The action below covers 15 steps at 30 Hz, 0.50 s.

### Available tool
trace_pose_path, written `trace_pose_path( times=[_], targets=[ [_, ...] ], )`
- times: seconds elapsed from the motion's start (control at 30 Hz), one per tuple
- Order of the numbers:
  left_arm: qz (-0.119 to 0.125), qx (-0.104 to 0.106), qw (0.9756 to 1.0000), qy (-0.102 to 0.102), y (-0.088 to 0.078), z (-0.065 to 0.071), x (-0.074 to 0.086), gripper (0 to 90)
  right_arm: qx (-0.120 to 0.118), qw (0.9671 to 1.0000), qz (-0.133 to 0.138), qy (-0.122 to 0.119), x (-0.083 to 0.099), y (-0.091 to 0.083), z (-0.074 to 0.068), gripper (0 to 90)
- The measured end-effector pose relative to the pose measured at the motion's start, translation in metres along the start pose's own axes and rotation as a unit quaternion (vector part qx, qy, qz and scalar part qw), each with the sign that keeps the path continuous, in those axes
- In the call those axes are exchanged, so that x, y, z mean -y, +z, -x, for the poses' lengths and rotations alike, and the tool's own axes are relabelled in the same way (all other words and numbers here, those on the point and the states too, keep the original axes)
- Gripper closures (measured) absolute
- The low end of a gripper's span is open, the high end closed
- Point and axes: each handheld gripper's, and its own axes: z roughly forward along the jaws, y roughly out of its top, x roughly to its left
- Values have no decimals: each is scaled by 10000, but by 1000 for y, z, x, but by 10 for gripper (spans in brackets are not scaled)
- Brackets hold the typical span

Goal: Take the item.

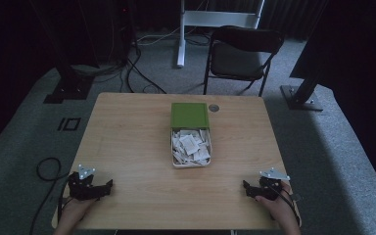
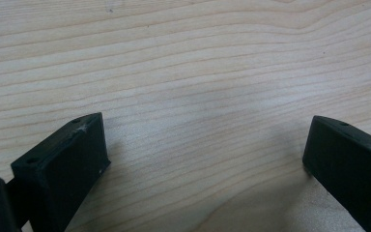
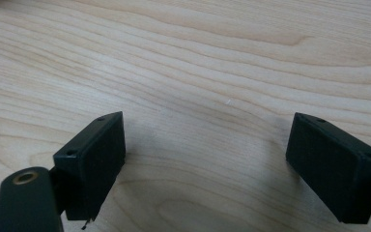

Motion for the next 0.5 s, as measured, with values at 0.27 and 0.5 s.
trace_pose_path(
  times=[0.27, 0.5],
  targets=[
    [1, 0, 10000, 0, 0, 0, 0, 28, -6, 10000, -9, -4, 0, 0, 0, 134],
    [1, 0, 10000, 0, 0, 0, 0, 28, -77, 9999, -16, -71, -1, 0, 2, 132]
  ],
)
